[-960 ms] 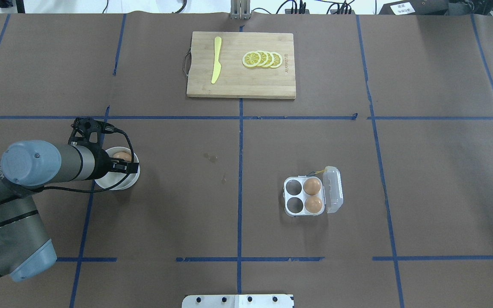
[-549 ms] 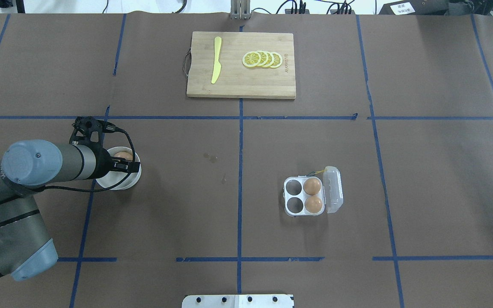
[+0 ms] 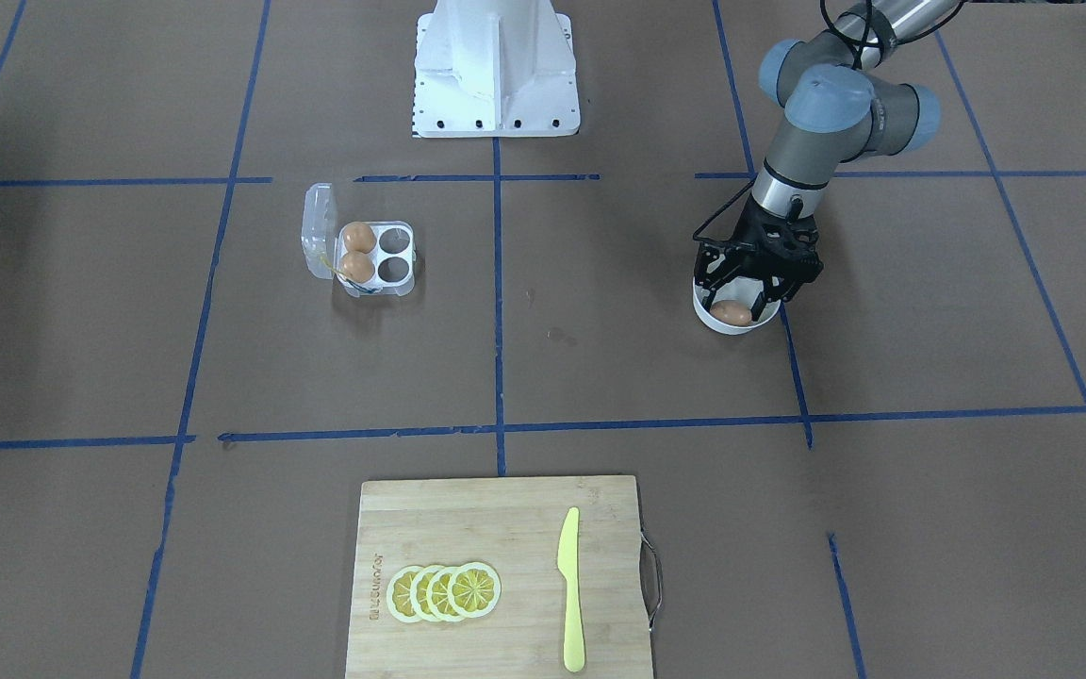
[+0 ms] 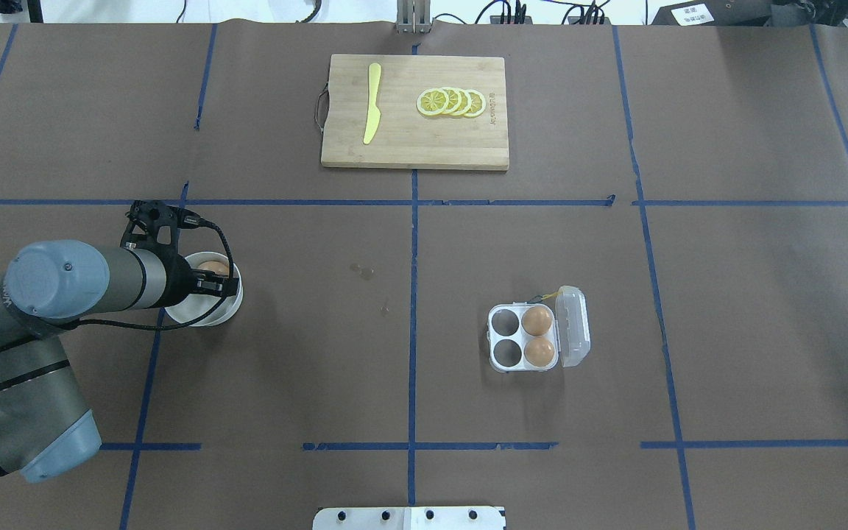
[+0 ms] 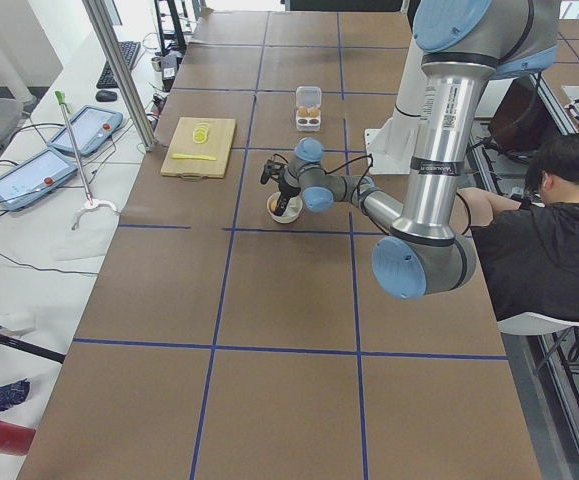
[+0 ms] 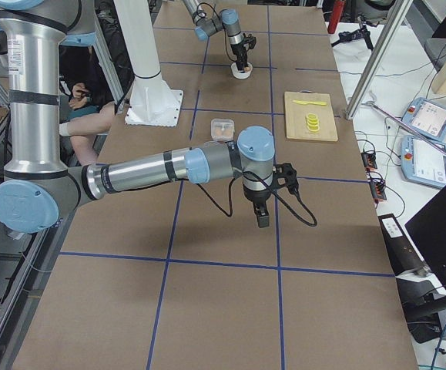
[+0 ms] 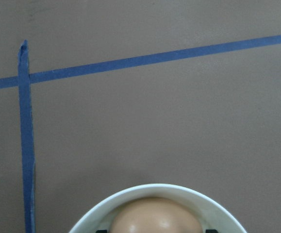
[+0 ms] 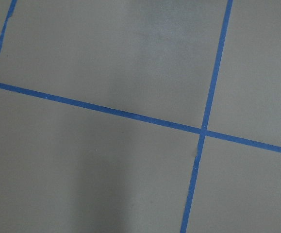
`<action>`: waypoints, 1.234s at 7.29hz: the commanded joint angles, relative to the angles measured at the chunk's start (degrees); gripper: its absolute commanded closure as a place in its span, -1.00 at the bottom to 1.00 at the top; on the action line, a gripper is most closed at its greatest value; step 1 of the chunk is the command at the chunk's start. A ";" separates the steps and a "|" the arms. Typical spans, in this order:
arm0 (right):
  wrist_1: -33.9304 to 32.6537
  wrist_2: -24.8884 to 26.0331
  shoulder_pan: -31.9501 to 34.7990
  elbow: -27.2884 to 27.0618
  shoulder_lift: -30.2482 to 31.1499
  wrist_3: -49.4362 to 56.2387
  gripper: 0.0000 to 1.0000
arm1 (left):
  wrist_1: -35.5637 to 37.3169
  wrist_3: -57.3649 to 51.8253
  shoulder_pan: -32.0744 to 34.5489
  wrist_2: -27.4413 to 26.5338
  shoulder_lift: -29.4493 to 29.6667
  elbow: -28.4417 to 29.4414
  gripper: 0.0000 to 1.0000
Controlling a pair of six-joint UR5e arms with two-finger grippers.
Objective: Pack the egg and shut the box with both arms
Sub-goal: 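Lower the left gripper into the bowl and close on the egg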
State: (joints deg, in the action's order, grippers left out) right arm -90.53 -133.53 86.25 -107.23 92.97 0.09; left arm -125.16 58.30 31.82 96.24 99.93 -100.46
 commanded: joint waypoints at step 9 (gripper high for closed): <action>0.00 -0.06 0.14 0.00 0.02 0.00 -1.00 | -2.00 -5.83 1.14 0.97 -3.34 -7.28 0.15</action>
State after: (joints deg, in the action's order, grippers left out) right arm -90.53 -133.59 86.39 -107.23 92.99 0.09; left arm -126.06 52.79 32.90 97.00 96.76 -106.44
